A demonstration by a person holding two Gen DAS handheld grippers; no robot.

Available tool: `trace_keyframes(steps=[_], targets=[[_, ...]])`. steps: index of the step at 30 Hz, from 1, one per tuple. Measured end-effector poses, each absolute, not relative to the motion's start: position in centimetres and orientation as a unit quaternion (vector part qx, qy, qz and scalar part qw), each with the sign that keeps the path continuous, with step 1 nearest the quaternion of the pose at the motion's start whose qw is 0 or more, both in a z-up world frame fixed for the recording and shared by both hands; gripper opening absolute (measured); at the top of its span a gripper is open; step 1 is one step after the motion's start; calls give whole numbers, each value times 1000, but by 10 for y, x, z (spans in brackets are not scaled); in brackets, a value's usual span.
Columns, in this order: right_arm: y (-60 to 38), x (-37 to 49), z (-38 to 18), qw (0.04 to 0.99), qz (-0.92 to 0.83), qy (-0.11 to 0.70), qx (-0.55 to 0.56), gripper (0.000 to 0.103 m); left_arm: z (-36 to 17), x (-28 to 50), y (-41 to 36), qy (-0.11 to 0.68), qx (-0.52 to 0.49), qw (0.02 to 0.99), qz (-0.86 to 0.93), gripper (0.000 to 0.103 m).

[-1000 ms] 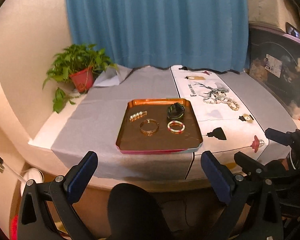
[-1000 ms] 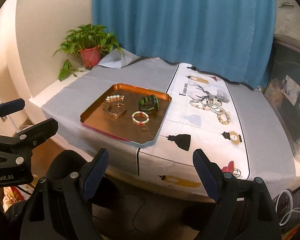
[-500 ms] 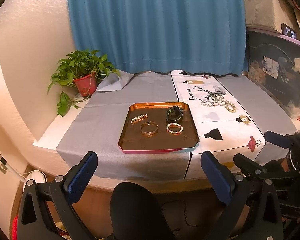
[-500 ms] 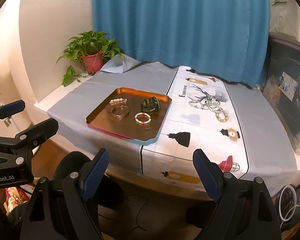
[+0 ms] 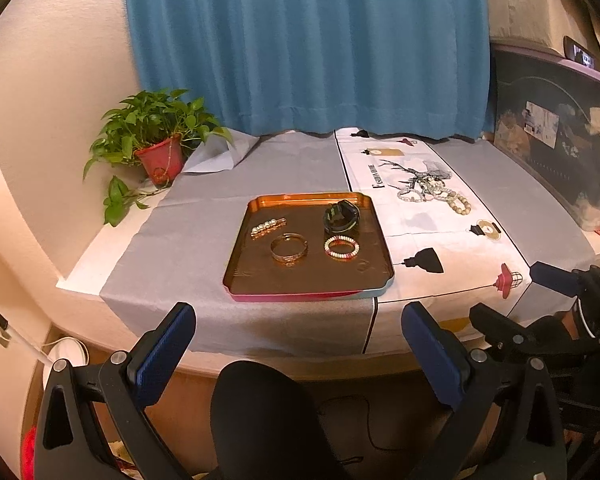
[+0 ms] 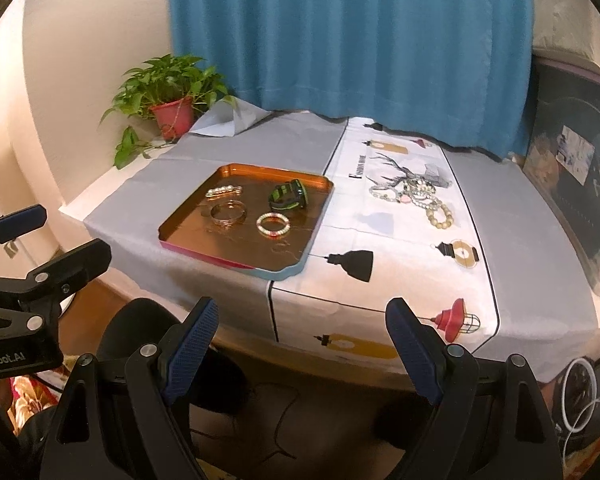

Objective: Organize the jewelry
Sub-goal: 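Grasp the white pearl bracelet with the left tool while the right tool grasps the amber bead bracelet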

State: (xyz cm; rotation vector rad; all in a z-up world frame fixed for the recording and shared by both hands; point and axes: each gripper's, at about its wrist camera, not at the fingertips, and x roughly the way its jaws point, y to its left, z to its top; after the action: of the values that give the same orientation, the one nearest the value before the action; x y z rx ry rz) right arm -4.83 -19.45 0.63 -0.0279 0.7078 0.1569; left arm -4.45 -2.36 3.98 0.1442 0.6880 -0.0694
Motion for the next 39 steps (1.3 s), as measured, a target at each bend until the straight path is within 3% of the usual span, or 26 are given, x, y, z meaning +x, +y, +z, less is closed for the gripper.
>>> trace_keyframes(steps=[19, 39], targets=[[-270, 7, -22, 932, -3, 362, 20, 86, 20, 37, -86, 369, 100, 921, -75, 102], [-413, 193, -81, 912, -95, 394, 59, 86, -33, 258, -209, 432, 137, 880, -143, 102]])
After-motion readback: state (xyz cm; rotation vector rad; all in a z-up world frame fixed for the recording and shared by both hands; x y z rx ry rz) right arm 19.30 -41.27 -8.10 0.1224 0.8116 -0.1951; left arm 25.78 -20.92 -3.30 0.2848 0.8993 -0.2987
